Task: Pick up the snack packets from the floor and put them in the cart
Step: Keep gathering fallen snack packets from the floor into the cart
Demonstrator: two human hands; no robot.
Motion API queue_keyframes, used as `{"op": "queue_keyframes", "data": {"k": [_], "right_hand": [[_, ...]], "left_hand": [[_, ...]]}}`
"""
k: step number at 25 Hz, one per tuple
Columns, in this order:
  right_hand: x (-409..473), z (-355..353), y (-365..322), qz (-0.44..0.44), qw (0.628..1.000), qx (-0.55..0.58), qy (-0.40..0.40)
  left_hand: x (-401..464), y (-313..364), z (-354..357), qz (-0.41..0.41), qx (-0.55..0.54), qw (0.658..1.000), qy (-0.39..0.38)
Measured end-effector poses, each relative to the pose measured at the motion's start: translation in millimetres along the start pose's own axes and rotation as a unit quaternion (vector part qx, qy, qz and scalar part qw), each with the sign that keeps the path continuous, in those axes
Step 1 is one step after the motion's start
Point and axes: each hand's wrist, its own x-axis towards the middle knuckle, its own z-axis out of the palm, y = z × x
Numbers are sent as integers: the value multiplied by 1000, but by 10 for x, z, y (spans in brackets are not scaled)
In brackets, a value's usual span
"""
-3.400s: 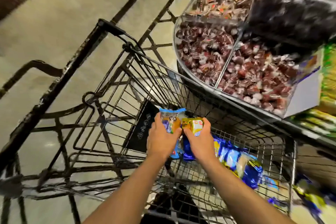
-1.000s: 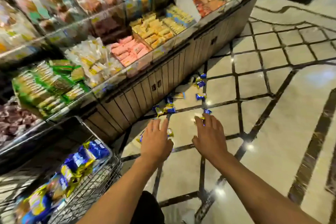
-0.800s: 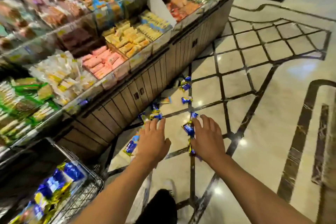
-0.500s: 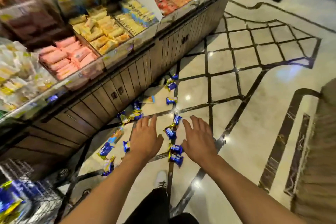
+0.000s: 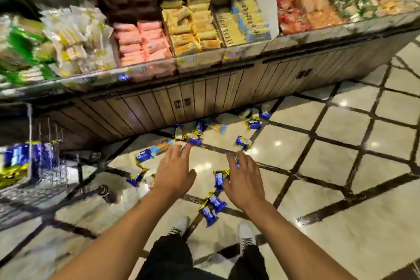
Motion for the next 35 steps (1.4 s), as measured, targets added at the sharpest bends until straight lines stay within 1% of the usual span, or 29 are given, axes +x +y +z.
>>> {"op": "queue_keyframes", "data": {"k": [2,5,7,10,12,15,18,20,23,26,30,35], "right_hand": [[115,31,215,-53,998,9,-35],[212,77,450,-133,990,3,-50],[202,99,588,-155,986,-11,-61],[186,122,716,-179,979,-31,-93],[204,216,735,-197,974,-50,-95],[320,471,713,-213,971,-49,-98],[515,964,748,-223,968,-53,-102],[644,1366,829,-222,967,-51,-118],[822,1918,951,-221,961,-66,-153],[1023,2502,1076,-216,961,-62,-161],[1294,3406,1235,-224,959,-59,-162],[1575,4750,1410,-229,957,-51,-172]], "left_hand": [[-197,282,217,-80,-26,996,-1],[-401,617,508,-150,-50,987,-16],[-529,754,595,-185,-48,981,-11],[-646,855,616,-230,-63,970,36],[-683,809,706,-253,-81,963,53],[-621,689,936,-267,-100,957,54],[-507,546,1392,-274,-116,954,46],[-455,467,1787,-290,-122,948,45],[-357,360,2319,-324,-144,934,32],[-198,291,2905,-345,-171,923,17],[47,145,3909,-340,-170,924,33],[388,-142,5279,-343,-188,920,-5]]}}
